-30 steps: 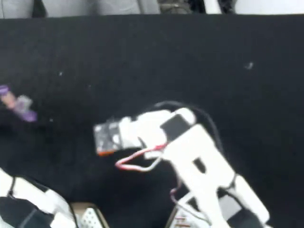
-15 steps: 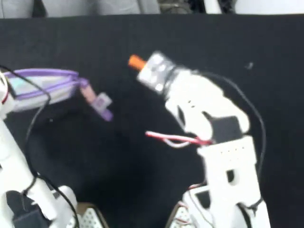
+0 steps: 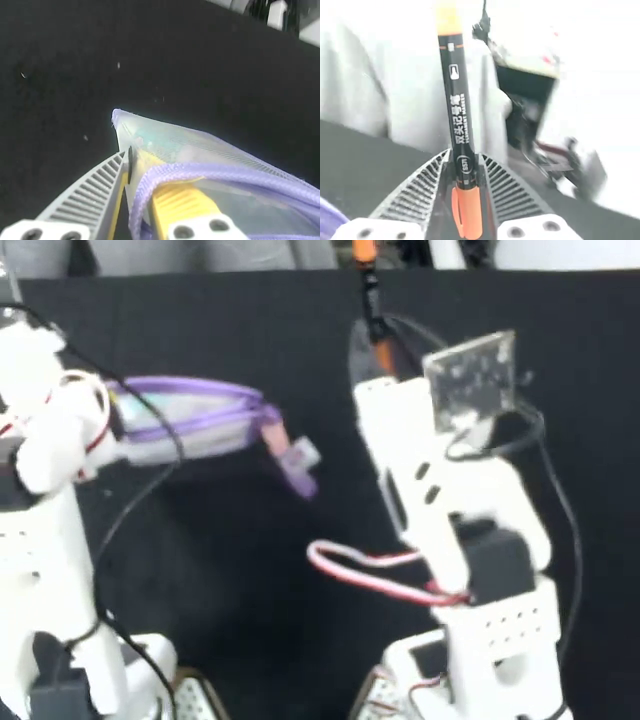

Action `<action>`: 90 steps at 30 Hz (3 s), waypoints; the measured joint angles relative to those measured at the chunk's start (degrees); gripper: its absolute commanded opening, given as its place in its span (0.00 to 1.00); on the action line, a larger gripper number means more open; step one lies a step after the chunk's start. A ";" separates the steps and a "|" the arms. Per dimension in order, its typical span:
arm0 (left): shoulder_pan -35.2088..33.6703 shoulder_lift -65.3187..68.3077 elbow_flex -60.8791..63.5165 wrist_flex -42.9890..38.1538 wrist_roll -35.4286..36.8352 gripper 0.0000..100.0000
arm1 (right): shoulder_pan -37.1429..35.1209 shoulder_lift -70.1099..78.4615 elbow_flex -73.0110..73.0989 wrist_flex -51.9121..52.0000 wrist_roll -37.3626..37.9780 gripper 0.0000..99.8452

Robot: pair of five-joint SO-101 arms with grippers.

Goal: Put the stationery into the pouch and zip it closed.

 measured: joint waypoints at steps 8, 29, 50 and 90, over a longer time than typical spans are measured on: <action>0.79 0.09 9.41 -4.66 2.29 0.03 | -13.10 -0.09 2.90 -12.92 -0.97 0.01; 0.53 0.00 14.33 -7.47 3.52 0.03 | -28.31 0.00 34.46 -58.37 -0.88 0.01; 0.44 -0.79 17.32 -10.46 3.69 0.03 | -28.66 6.42 34.46 -58.81 -2.46 0.01; -2.46 0.18 2.37 -6.68 2.81 0.03 | -18.64 -8.97 3.52 -6.68 8.18 0.33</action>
